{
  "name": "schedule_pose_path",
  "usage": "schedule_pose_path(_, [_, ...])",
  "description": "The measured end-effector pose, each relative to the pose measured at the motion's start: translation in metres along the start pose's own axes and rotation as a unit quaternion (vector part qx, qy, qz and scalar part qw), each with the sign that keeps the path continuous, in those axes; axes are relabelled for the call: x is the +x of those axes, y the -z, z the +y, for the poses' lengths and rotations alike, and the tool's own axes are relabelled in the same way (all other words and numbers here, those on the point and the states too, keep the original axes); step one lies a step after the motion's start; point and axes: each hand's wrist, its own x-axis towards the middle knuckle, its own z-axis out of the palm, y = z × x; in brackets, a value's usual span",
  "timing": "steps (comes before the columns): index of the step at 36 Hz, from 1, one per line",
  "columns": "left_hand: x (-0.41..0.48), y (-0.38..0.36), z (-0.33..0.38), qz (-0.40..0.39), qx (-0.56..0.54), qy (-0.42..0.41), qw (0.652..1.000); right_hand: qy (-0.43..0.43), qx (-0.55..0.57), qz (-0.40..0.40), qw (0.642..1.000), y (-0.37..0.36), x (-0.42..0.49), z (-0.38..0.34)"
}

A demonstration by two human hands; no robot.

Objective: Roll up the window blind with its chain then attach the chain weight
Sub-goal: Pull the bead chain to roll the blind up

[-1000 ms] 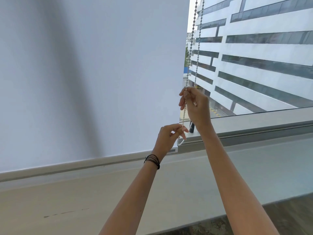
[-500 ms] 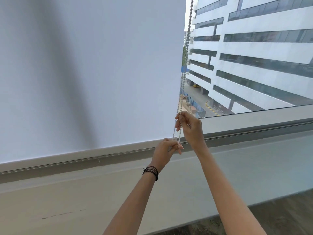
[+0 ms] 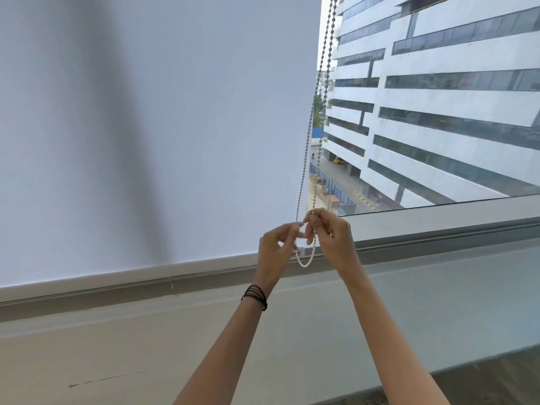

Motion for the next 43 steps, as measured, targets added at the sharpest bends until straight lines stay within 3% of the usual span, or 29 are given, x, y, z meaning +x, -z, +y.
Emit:
schedule_pose_path(3, [0.016, 0.002, 0.028, 0.019, -0.027, -0.022, 0.999, -0.001, 0.009, 0.003, 1.000, 0.000, -0.002, -0.004])
schedule_pose_path(7, [0.040, 0.002, 0.070, -0.016, -0.069, -0.056, 0.996, -0.010, 0.014, -0.007, 1.000, 0.000, -0.004, -0.006])
schedule_pose_path(13, [0.065, 0.002, 0.118, -0.067, -0.068, -0.125, 0.988, -0.016, 0.021, -0.013, 1.000, 0.003, -0.008, -0.010])
schedule_pose_path(19, [0.080, 0.002, 0.156, -0.054, -0.058, -0.152, 0.985, -0.024, 0.016, -0.025, 0.999, 0.011, -0.006, -0.021])
schedule_pose_path(29, [0.098, 0.005, 0.214, -0.046, -0.028, -0.180, 0.982, 0.021, 0.092, 0.005, 0.996, 0.017, 0.031, -0.075])
schedule_pose_path(43, [0.112, 0.011, 0.268, -0.047, -0.022, -0.189, 0.981, 0.127, 0.028, 0.113, 0.985, 0.026, 0.094, -0.152])
